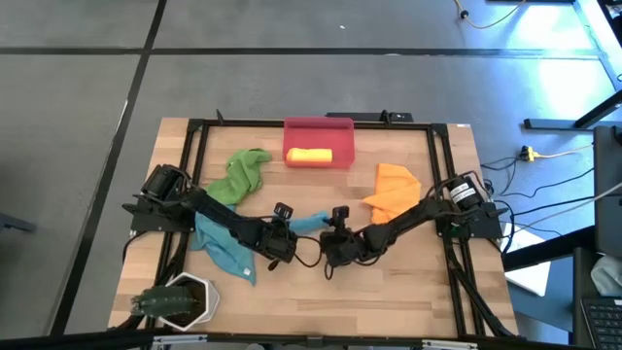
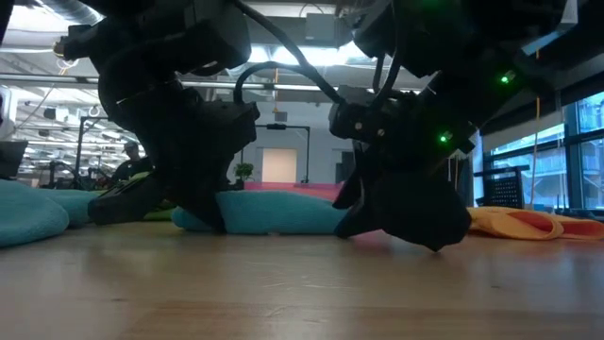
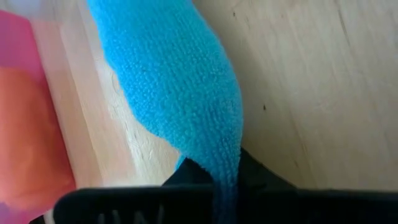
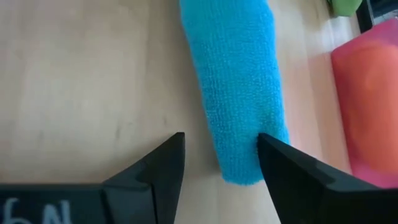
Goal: Roll microfiber towels into tight, uniform cylinder then place into a basket
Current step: Put the left blue microfiber cloth into the red bin
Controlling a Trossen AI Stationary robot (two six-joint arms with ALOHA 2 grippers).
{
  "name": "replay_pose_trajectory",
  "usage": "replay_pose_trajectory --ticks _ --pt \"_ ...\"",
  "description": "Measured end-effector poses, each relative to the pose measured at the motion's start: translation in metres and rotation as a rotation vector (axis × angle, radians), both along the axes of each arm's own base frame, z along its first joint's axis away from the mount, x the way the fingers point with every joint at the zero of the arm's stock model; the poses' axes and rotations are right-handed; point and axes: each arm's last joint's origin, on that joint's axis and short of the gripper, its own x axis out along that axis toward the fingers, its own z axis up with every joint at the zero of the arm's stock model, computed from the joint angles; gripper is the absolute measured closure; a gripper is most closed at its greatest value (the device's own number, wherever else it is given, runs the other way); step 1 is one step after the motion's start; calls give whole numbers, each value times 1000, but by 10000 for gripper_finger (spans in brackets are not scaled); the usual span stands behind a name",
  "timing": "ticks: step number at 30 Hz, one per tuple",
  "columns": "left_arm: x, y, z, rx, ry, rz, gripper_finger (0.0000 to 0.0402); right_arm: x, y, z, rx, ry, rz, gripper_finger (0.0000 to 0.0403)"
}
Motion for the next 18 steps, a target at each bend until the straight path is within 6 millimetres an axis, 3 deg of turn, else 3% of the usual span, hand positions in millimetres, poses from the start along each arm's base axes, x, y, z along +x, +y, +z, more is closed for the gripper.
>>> replay_pose_trajectory --ticks 7,18 --pt "0 1 0 -2 1 2 401 0 10 7 -136 1 38 204" --pt "0 1 0 -4 1 3 401 2 9 5 -89 25 62 188"
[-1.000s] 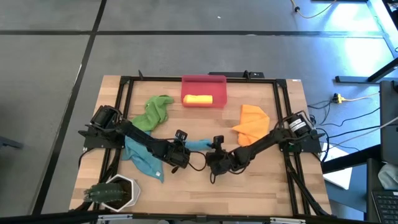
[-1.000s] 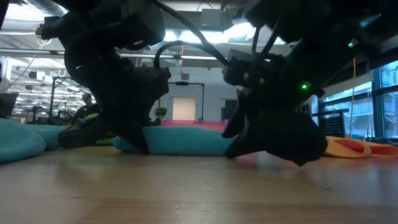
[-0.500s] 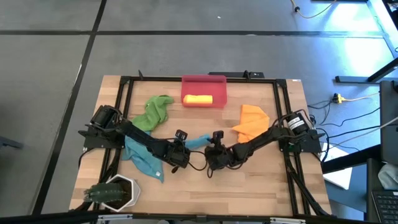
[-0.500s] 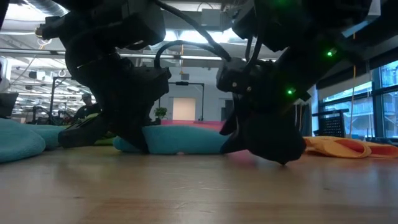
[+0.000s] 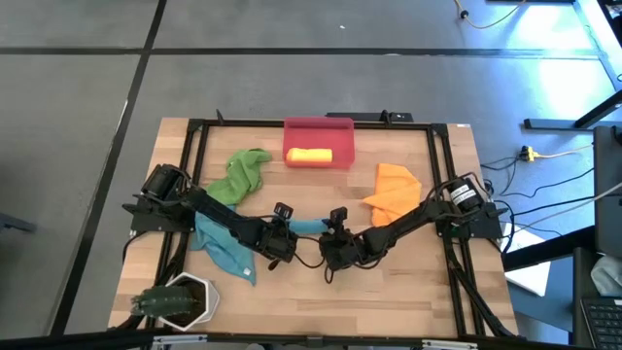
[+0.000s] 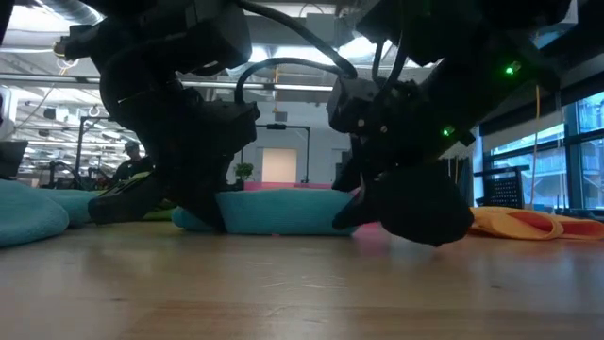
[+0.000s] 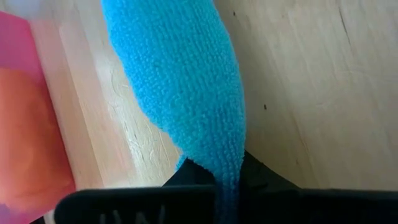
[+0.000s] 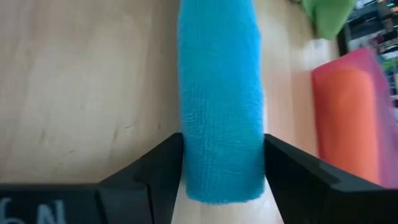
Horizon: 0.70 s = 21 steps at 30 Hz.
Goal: Roll microfiber towels into tight, uniform cylinder then place into a basket
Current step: Put the left blue microfiber cloth into the red bin
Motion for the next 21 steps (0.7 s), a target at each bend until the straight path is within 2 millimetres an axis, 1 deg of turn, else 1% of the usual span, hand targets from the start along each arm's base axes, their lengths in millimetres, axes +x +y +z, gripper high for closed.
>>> replay_pose_trajectory --ticks 4,7,9,12,15,16,18,21 --pt "0 0 0 0 0 0 401 4 -9 -3 41 17 -4 190" --pt "0 0 0 0 1 0 401 5 -15 -3 49 26 -15 211" --pt "0 0 0 0 2 -1 401 6 -17 -3 54 30 -17 239" --pt "0 1 1 1 13 -4 401 6 -19 -4 58 36 -20 299" --pt "2 4 9 -34 34 -12 401 5 -19 -2 54 54 -19 367" --pt "3 5 14 -50 34 -13 401 5 -19 0 54 64 -20 379" --pt "1 10 26 -77 33 -22 401 7 -19 11 72 49 -35 381" --pt "0 22 48 -89 5 -29 401 9 -21 36 85 27 -53 378"
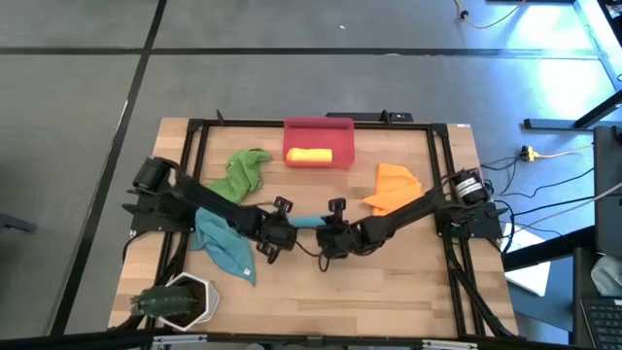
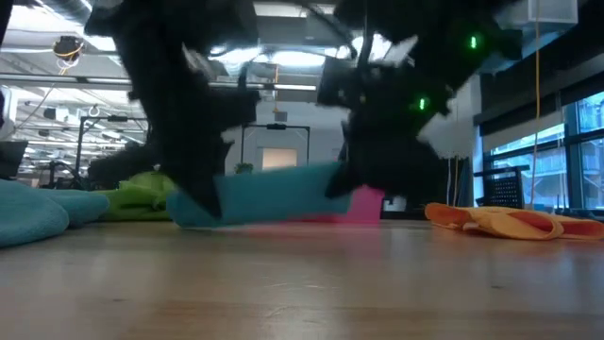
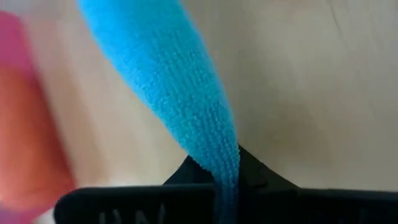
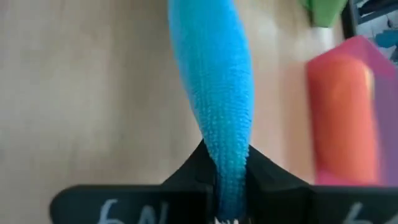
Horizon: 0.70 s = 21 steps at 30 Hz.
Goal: Roll microfiber towels into tight, uniform cylinder then place into a basket
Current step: Put the left blue microfiber cloth into the red bin
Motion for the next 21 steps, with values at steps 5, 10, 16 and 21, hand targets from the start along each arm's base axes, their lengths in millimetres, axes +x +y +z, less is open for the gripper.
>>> replay_pose_trajectory --ticks 5,10,16,21 --pt "-4 36 34 39 -58 24 401 -3 -22 38 -15 -27 -18 381" --pt "-9 85 67 94 -135 73 401 -9 -64 67 -33 -44 -96 381" --pt "-13 146 88 131 -177 119 401 -11 -128 85 -7 -52 -139 381" --pt "-3 189 92 161 -218 139 401 -18 -179 85 12 -30 -186 381"
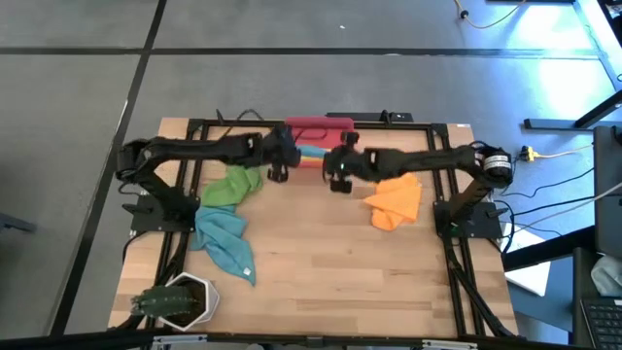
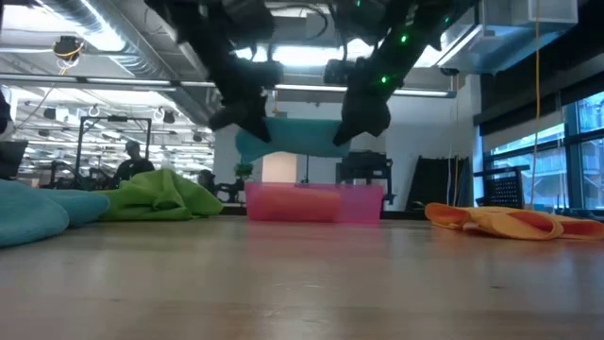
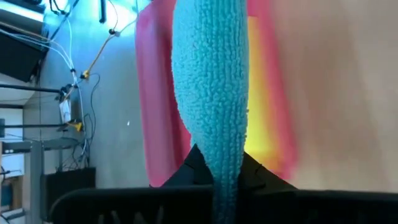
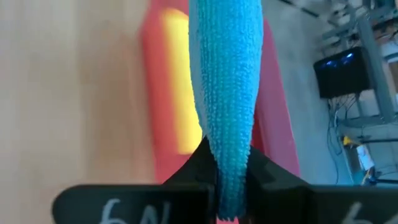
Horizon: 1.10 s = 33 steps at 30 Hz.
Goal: Roll microfiber towels into tight, uniform cylinder then place into a basket
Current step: Put the left blue microfiber cloth into the red bin
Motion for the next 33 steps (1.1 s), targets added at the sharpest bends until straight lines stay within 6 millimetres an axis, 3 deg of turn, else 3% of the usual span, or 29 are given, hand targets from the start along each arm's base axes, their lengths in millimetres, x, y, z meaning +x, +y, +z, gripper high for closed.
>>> replay_pose_trajectory --ticks 8,13,20,26,33 --pt "32 54 -11 17 49 35 401 -20 -63 -3 60 21 -36 381" --pt "49 78 -26 8 97 57 401 -31 -87 -3 100 12 -40 381" --pt "49 93 -42 -24 161 43 401 -31 -98 -18 159 27 -13 381" --pt "45 90 -47 -57 229 -2 401 -21 -103 -45 184 72 -6 381" --pt "43 89 -52 -68 279 -25 398 -17 -106 -58 181 95 10 381"
